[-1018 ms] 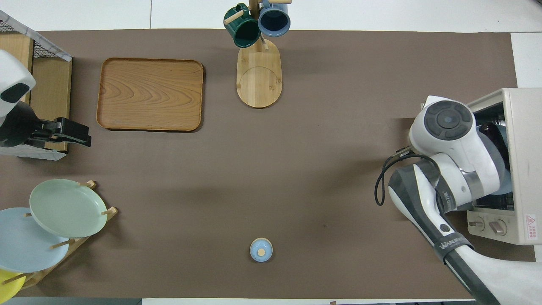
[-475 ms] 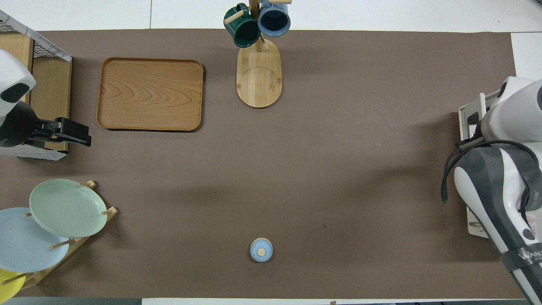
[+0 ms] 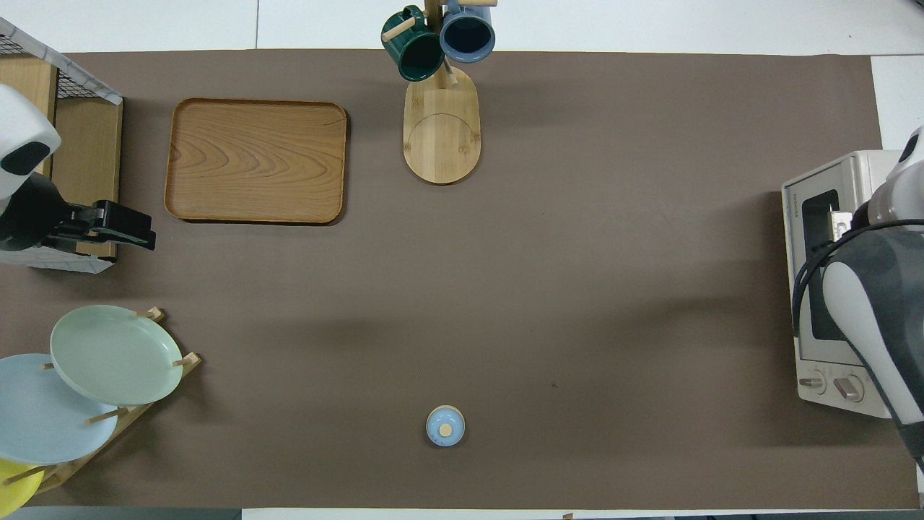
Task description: Put eggplant into oven
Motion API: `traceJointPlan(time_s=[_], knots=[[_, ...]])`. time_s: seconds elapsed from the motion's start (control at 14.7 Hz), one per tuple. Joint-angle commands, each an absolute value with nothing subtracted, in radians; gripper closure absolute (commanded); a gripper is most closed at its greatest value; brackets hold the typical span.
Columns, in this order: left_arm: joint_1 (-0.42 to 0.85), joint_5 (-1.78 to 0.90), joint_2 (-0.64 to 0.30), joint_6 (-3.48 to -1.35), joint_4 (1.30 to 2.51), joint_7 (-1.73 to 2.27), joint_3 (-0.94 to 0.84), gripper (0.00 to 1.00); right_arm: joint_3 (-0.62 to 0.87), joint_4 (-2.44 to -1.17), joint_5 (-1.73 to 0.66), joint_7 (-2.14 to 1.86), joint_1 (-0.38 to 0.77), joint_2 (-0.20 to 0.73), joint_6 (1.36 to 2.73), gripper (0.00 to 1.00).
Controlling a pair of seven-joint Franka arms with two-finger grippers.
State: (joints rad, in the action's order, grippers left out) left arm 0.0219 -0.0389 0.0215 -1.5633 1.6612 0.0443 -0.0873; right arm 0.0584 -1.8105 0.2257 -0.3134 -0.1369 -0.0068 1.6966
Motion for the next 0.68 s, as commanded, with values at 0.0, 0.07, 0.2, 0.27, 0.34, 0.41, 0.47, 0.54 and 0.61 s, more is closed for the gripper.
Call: traceJointPlan(time_s=[0.0, 0.07, 0.2, 0.27, 0.34, 0.41, 0.47, 0.54, 0.61], knots=[[0.012, -0.02, 0.02, -1.549, 1.647, 0.041, -0.097, 0.0, 0.066, -1.717, 0.157, -0.336, -0.14, 0.003, 1.611, 0.74], [0.012, -0.02, 0.02, -1.549, 1.647, 0.041, -0.097, 0.0, 0.067, -1.697, 0.126, -0.333, -0.138, 0.008, 1.589, 0.68], [0.012, -0.02, 0.02, -1.549, 1.647, 0.041, -0.097, 0.0, 0.067, -1.697, 0.075, -0.307, -0.141, 0.003, 1.575, 0.18], [0.012, -0.02, 0.02, -1.549, 1.647, 0.041, -0.097, 0.0, 0.066, -1.697, 0.072, -0.302, -0.141, -0.003, 1.572, 0.0], [0.012, -0.02, 0.02, -1.549, 1.647, 0.041, -0.097, 0.0, 0.066, -1.694, 0.072, -0.296, -0.14, -0.005, 1.571, 0.0], [0.012, -0.02, 0.02, -1.549, 1.647, 0.041, -0.097, 0.0, 0.066, -1.692, 0.072, -0.287, -0.14, -0.005, 1.569, 0.0], [0.012, -0.02, 0.02, -1.549, 1.647, 0.041, -0.097, 0.0, 0.069, -1.695, 0.074, -0.285, -0.138, -0.005, 1.569, 0.0], [0.012, -0.02, 0.02, -1.549, 1.647, 0.041, -0.097, 0.0, 0.069, -1.697, 0.066, -0.284, -0.144, -0.002, 1.577, 0.0], [0.012, -0.02, 0.02, -1.549, 1.647, 0.041, -0.097, 0.0, 0.068, -1.691, 0.061, -0.281, -0.132, 0.002, 1.572, 0.0]])
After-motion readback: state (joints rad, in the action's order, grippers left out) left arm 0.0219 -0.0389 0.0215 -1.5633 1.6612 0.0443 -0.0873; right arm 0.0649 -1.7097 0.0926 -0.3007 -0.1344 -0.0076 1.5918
